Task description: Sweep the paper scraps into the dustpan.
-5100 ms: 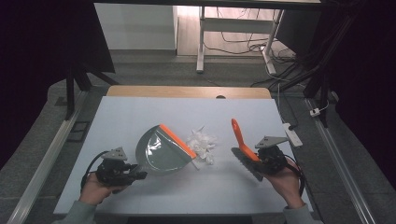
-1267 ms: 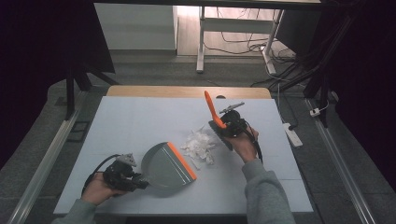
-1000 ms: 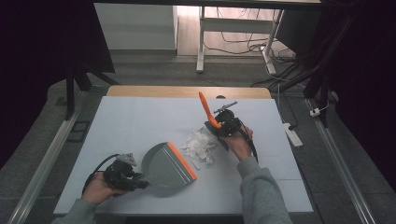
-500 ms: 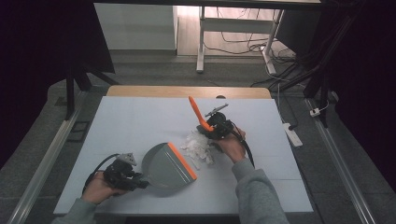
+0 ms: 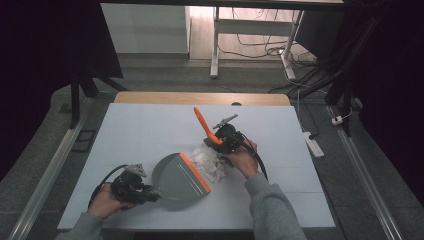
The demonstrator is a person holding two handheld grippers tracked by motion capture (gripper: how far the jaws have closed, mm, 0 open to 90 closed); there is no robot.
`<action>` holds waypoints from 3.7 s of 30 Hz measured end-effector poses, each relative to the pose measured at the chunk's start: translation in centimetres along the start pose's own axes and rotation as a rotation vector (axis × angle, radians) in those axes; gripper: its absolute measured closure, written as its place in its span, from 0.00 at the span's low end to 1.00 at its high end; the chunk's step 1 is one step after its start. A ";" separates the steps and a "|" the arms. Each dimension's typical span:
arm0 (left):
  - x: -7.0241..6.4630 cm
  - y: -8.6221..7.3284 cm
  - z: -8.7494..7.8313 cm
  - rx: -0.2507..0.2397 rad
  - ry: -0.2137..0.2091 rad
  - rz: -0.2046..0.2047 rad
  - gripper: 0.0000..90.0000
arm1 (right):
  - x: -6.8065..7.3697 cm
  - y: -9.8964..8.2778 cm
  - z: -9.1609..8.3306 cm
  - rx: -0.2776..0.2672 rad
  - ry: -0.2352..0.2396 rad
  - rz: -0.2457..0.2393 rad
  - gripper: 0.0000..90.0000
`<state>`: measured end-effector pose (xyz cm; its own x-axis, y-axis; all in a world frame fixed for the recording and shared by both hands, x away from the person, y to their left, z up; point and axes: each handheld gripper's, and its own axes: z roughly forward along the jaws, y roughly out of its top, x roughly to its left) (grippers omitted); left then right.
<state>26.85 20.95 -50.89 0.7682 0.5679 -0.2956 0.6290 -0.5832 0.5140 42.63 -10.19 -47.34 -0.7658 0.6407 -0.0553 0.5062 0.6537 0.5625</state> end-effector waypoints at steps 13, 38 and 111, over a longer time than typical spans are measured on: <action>0.0 0.0 0.0 0.000 0.000 0.000 0.68 | 1.8 0.4 0.4 -0.001 0.014 -0.040 0.78; 0.0 0.0 0.1 0.001 0.001 -0.004 0.68 | 7.4 1.9 1.0 -0.014 0.126 -0.097 0.78; 0.1 -0.1 0.3 -0.003 -0.007 -0.014 0.68 | -5.5 3.9 3.1 0.116 -0.101 0.087 0.78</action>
<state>26.91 20.91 -51.23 0.7603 0.5717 -0.3083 0.6391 -0.5734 0.5126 50.00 -9.92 -47.39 -0.6764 0.7301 -0.0967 0.6157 0.6326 0.4698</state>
